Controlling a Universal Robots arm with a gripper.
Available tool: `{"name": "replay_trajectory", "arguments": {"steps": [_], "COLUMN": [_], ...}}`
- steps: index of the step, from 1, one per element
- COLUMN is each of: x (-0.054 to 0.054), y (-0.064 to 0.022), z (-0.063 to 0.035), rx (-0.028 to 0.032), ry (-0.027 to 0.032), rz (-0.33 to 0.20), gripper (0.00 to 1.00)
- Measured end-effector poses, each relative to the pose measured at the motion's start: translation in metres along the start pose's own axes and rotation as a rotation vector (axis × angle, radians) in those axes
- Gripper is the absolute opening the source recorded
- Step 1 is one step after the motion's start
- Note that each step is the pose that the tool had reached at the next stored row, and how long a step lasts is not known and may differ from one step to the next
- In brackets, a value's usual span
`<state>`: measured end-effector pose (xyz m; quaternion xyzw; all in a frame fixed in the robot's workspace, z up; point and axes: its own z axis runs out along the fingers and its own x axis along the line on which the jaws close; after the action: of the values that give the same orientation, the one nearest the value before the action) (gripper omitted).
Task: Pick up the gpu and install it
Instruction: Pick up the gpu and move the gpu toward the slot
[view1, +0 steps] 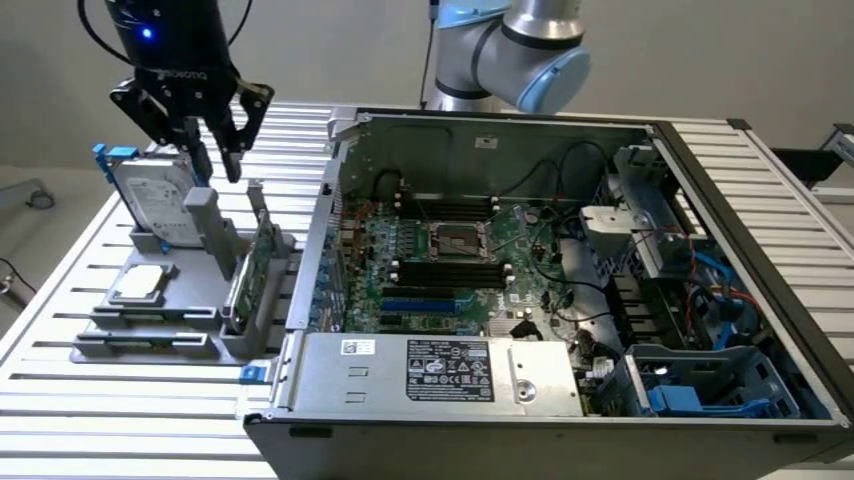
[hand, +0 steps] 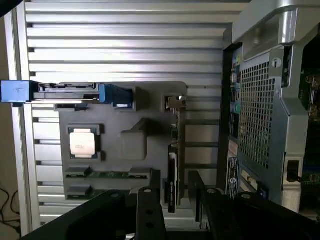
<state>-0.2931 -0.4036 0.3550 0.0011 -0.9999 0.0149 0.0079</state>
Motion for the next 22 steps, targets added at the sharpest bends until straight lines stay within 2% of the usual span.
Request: {"name": "replay_trajectory", "arguments": {"steps": [5, 22], "x": [0.000, -0.001], "y": [-0.0125, -0.0274], "z": [0.0095, 0.0408], "rx": [-0.0002, 0.0006], "ry": [0.0005, -0.0009], "rz": [-0.008, -0.057], "gripper": [0.36, 0.36]}}
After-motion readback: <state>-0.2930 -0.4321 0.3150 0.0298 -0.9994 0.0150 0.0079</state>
